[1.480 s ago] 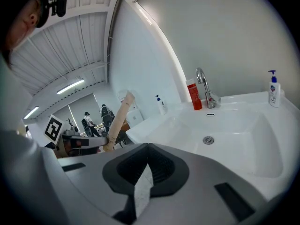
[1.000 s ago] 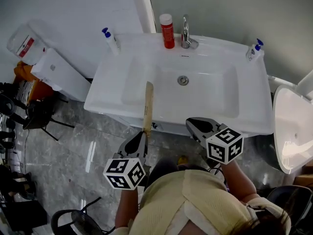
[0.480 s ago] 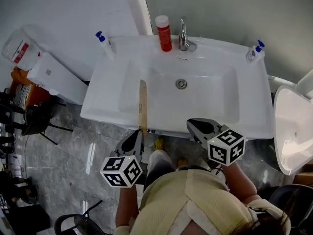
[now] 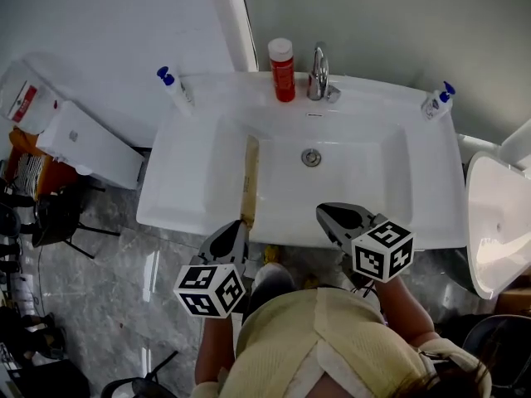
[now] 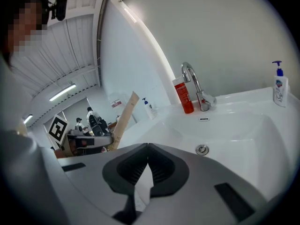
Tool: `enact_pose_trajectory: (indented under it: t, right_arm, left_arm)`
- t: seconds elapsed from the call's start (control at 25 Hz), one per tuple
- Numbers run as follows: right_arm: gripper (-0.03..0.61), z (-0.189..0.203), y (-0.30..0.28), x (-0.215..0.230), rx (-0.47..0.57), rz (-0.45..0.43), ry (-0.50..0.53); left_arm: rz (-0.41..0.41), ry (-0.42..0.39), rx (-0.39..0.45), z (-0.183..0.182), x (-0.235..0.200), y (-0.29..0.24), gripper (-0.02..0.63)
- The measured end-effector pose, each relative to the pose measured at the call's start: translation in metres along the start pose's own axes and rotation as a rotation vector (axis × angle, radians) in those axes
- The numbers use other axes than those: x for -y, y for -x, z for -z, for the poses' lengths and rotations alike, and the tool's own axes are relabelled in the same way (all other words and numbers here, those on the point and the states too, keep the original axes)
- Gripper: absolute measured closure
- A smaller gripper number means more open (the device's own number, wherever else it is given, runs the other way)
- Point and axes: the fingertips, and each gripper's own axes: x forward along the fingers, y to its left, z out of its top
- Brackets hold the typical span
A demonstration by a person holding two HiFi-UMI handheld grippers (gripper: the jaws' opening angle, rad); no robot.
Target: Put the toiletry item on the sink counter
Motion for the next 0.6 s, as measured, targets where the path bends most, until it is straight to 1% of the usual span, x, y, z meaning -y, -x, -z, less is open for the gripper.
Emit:
enact_pose_trajectory:
  t: [0.6]
  right_arm:
    - [0.554, -0.033, -0.053, 0.017, -0.015, 0.043, -0.013]
  left_arm:
    - [0.047, -0.02, -0.033, -0.043, -0.042, -0.047, 0.568]
